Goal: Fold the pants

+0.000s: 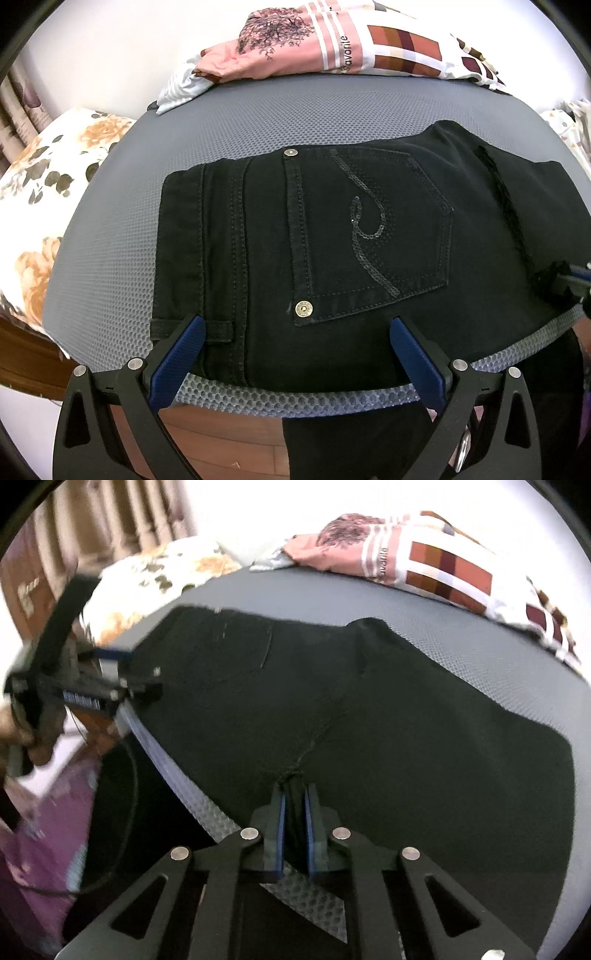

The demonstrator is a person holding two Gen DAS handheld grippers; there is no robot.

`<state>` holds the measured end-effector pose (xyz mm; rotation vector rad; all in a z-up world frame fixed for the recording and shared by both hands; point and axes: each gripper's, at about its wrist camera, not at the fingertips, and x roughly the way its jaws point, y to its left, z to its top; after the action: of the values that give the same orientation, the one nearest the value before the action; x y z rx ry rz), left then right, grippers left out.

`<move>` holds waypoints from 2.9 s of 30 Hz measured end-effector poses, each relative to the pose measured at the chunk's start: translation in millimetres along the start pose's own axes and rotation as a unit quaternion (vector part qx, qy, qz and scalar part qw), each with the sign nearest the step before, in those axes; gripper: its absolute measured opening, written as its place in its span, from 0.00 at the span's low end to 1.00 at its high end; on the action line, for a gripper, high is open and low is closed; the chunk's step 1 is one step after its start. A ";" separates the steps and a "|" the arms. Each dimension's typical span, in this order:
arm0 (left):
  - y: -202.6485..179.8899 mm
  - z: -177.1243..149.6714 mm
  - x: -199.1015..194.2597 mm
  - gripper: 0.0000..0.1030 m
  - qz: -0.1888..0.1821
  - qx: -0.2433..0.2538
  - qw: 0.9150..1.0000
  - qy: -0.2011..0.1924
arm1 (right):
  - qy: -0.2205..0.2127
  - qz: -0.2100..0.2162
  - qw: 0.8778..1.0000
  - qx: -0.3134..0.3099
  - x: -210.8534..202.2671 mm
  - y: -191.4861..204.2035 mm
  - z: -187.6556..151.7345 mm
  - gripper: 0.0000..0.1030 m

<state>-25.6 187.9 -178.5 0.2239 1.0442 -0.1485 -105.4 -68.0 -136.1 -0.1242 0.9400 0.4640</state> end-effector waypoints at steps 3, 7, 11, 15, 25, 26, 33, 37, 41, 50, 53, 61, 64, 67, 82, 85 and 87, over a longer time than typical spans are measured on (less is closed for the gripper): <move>-0.7 0.3 0.1 0.97 0.000 0.002 1.000 0.000 | -0.015 0.010 1.000 0.004 -3.4 1.1 4.1 0.08; -1.0 0.3 0.7 0.97 0.001 0.003 1.000 0.001 | -0.014 0.017 1.000 -0.003 0.3 4.2 2.9 0.09; -1.5 0.2 1.5 0.97 0.003 0.005 1.000 0.001 | -0.009 0.012 1.000 -0.025 6.1 10.6 0.6 0.09; -1.7 0.4 1.5 0.97 0.002 0.004 1.000 0.001 | 0.002 0.008 0.999 -0.041 11.5 15.4 -2.4 0.10; 36.1 4.3 -12.7 0.97 -0.021 -0.064 0.998 -0.010 | -0.009 0.044 0.999 -0.030 2.4 14.6 -1.0 0.23; 49.6 5.9 -16.3 0.97 -0.032 -0.089 0.995 -0.011 | -0.022 0.047 0.998 -0.023 -4.3 13.9 2.0 0.23; 168.9 -13.4 -10.1 0.97 -0.157 -0.277 0.948 0.001 | -0.075 0.072 0.994 0.045 -33.0 -2.4 15.3 0.46; 188.6 -33.0 8.9 0.95 -0.216 -0.323 0.921 0.024 | -0.056 0.080 0.992 0.078 -20.6 -9.5 9.0 0.47; 184.2 -42.1 25.5 0.95 -0.277 -0.345 0.896 0.038 | -0.041 0.086 0.992 0.085 -14.4 -6.8 3.0 0.47; 161.9 -20.1 40.7 0.95 -0.341 -0.285 0.894 0.047 | -0.023 0.086 0.992 0.090 -8.9 -5.6 3.2 0.52; 159.9 -12.6 43.7 0.95 -0.358 -0.253 0.897 0.053 | -0.018 0.087 0.991 0.099 -7.9 -6.7 1.6 0.56; 181.7 -22.6 50.1 0.95 -0.454 -0.266 0.850 0.032 | -0.014 0.092 0.988 0.120 -6.6 -10.3 0.5 0.61; 171.7 -14.3 48.8 0.95 -0.442 -0.238 0.864 0.032 | -0.008 0.095 0.987 0.129 -3.7 -11.5 1.5 0.62; 162.6 -1.8 53.3 0.96 -0.430 -0.228 0.873 0.037 | -0.005 0.098 0.986 0.132 -1.4 -10.8 2.2 0.63; 165.6 -15.7 52.1 0.26 -0.315 -0.310 0.897 0.013 | -0.002 0.097 0.988 0.120 3.6 -4.4 5.9 0.66; 161.6 -5.4 40.0 0.25 -0.345 -0.328 0.879 0.000 | -0.005 0.098 0.988 0.122 3.0 -6.7 6.9 0.66; 155.4 5.5 29.5 0.25 -0.361 -0.331 0.872 -0.008 | -0.012 0.103 0.986 0.130 1.1 -10.8 7.9 0.66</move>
<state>29.0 336.3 -183.9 -0.8079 1.0619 -0.4516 -94.2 -74.9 -133.3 0.2171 0.9855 0.5269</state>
